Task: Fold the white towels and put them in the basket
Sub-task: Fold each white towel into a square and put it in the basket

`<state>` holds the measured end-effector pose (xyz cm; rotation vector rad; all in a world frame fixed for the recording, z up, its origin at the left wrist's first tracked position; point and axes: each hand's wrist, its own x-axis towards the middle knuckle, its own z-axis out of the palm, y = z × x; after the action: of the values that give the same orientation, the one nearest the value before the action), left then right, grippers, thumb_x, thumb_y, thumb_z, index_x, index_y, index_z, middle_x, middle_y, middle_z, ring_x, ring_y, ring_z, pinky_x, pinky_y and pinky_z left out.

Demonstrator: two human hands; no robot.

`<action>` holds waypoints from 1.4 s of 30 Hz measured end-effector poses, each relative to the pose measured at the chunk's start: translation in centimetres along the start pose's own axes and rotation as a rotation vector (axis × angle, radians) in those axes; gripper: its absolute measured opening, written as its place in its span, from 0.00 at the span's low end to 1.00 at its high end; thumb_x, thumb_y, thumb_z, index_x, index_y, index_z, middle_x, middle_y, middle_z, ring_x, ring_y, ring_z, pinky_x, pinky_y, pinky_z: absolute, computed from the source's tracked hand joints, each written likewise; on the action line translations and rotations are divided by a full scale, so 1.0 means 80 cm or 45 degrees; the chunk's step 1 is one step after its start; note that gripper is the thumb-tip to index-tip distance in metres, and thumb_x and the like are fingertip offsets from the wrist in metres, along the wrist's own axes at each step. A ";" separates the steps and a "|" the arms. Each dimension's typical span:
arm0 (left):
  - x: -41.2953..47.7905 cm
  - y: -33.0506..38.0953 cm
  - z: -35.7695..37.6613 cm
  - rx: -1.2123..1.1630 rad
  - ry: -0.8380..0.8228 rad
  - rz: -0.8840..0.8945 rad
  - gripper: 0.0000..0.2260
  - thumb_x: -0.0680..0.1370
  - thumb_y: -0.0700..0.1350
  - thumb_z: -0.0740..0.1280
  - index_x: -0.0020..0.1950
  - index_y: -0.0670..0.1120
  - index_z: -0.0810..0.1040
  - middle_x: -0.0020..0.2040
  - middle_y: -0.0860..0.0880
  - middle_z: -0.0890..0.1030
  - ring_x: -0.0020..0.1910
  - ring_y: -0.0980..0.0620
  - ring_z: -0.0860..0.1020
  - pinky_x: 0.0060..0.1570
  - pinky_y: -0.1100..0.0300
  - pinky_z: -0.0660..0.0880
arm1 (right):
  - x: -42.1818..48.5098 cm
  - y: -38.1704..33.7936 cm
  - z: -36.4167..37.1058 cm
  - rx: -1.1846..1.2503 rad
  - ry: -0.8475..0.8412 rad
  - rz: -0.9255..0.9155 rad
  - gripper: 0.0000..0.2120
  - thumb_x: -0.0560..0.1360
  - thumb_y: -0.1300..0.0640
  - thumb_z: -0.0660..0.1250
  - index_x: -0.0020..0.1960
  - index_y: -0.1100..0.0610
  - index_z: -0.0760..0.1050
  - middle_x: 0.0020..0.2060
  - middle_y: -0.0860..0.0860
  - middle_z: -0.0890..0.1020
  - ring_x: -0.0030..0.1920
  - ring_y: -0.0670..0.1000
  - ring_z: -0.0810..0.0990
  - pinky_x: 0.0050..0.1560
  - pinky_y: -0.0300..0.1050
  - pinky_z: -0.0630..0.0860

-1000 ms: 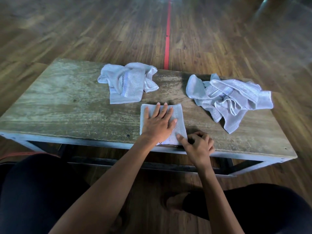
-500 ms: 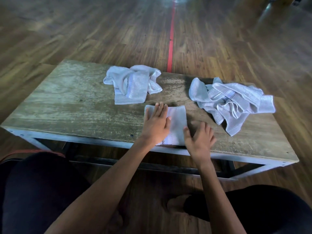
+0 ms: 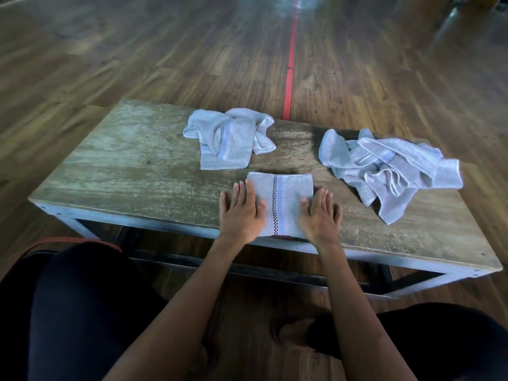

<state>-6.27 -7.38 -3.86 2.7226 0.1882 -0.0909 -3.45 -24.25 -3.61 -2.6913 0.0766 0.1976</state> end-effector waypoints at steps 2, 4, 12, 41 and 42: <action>-0.002 0.007 -0.002 -0.040 0.100 -0.049 0.27 0.83 0.54 0.47 0.78 0.42 0.45 0.78 0.45 0.54 0.77 0.49 0.50 0.74 0.47 0.44 | 0.000 -0.001 0.002 0.016 0.061 0.070 0.30 0.82 0.43 0.43 0.78 0.60 0.49 0.78 0.53 0.47 0.77 0.50 0.40 0.75 0.51 0.36; -0.002 0.016 -0.006 -0.030 0.217 -0.087 0.27 0.82 0.53 0.49 0.77 0.41 0.50 0.74 0.43 0.63 0.73 0.45 0.60 0.69 0.47 0.55 | -0.002 -0.009 0.001 0.051 0.162 0.128 0.28 0.82 0.44 0.46 0.74 0.60 0.60 0.77 0.56 0.53 0.77 0.54 0.46 0.75 0.53 0.41; 0.012 0.035 -0.032 -0.258 0.078 -0.283 0.23 0.81 0.49 0.57 0.73 0.40 0.60 0.68 0.39 0.68 0.67 0.41 0.67 0.62 0.46 0.69 | 0.007 -0.020 -0.014 0.233 0.149 0.303 0.19 0.75 0.47 0.58 0.54 0.61 0.74 0.60 0.57 0.66 0.63 0.59 0.61 0.66 0.55 0.56; -0.083 -0.001 -0.118 -1.482 0.528 -0.112 0.20 0.80 0.37 0.60 0.71 0.50 0.69 0.41 0.55 0.70 0.37 0.60 0.68 0.40 0.78 0.68 | -0.065 -0.099 -0.078 1.181 0.219 -0.327 0.15 0.80 0.65 0.55 0.64 0.58 0.73 0.58 0.49 0.74 0.56 0.42 0.70 0.47 0.16 0.61; -0.089 -0.016 -0.129 -1.472 0.576 -0.128 0.20 0.80 0.37 0.60 0.72 0.48 0.68 0.41 0.55 0.70 0.37 0.60 0.68 0.40 0.78 0.68 | -0.068 -0.119 -0.076 1.179 0.183 -0.360 0.16 0.80 0.67 0.55 0.64 0.58 0.73 0.59 0.48 0.74 0.58 0.43 0.70 0.48 0.16 0.61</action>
<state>-13.14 -2.91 5.71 1.5417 0.3630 0.4653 -7.25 -18.15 6.63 -1.7600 -0.1389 -0.1055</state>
